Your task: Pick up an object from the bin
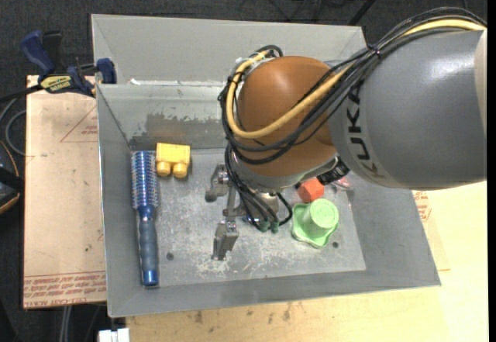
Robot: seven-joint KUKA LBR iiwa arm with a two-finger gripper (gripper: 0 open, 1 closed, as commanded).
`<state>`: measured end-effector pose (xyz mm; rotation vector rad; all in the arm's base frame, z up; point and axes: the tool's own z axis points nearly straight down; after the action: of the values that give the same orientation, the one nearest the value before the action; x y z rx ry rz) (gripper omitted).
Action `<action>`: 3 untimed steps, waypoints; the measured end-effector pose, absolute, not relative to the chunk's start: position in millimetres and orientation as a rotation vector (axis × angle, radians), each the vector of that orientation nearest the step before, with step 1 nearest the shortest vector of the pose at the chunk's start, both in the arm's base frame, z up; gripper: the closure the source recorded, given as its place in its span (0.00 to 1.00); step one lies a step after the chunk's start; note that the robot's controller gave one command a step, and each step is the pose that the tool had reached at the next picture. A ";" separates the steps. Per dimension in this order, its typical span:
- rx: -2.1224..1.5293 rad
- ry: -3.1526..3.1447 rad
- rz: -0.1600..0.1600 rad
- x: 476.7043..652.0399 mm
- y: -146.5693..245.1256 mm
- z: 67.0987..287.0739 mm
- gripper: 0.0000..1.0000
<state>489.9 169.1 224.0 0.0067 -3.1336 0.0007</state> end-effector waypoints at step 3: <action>0.228 -3.143 -0.004 518.3 223.6 74.7 0.00</action>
Offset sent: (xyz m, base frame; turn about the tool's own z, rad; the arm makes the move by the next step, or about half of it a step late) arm -0.0104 0.0357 -0.0684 0.0256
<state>518.3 223.6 74.7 0.2280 -3.1430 -0.0044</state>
